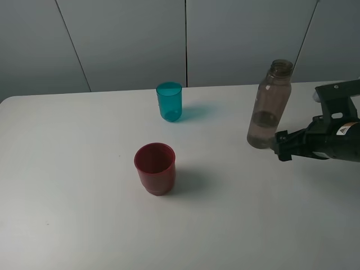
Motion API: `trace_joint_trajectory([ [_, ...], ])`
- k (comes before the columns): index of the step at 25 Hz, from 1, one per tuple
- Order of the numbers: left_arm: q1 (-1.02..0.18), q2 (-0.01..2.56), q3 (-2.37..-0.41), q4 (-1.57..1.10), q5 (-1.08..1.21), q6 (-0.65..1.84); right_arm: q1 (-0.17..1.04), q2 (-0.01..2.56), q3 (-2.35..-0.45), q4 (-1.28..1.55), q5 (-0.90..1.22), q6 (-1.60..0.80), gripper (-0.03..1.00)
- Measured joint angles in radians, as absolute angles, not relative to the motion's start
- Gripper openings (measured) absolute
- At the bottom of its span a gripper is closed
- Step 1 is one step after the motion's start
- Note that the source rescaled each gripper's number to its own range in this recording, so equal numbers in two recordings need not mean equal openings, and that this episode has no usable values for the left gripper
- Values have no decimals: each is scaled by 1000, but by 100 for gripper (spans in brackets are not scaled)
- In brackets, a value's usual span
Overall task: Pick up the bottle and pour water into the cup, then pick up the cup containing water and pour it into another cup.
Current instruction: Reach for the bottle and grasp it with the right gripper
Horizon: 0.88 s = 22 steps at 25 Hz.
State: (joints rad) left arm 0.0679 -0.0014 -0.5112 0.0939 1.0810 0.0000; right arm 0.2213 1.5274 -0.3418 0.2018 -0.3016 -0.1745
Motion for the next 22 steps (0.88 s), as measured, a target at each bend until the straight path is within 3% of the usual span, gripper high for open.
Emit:
trace_joint_trajectory([
  [10, 68, -1, -511, 94, 1081, 0, 221, 1719, -342, -11, -631, 24, 100],
  [22, 68, -1, -511, 94, 1081, 0, 221, 1836, -342, -30, -912, 33, 100],
])
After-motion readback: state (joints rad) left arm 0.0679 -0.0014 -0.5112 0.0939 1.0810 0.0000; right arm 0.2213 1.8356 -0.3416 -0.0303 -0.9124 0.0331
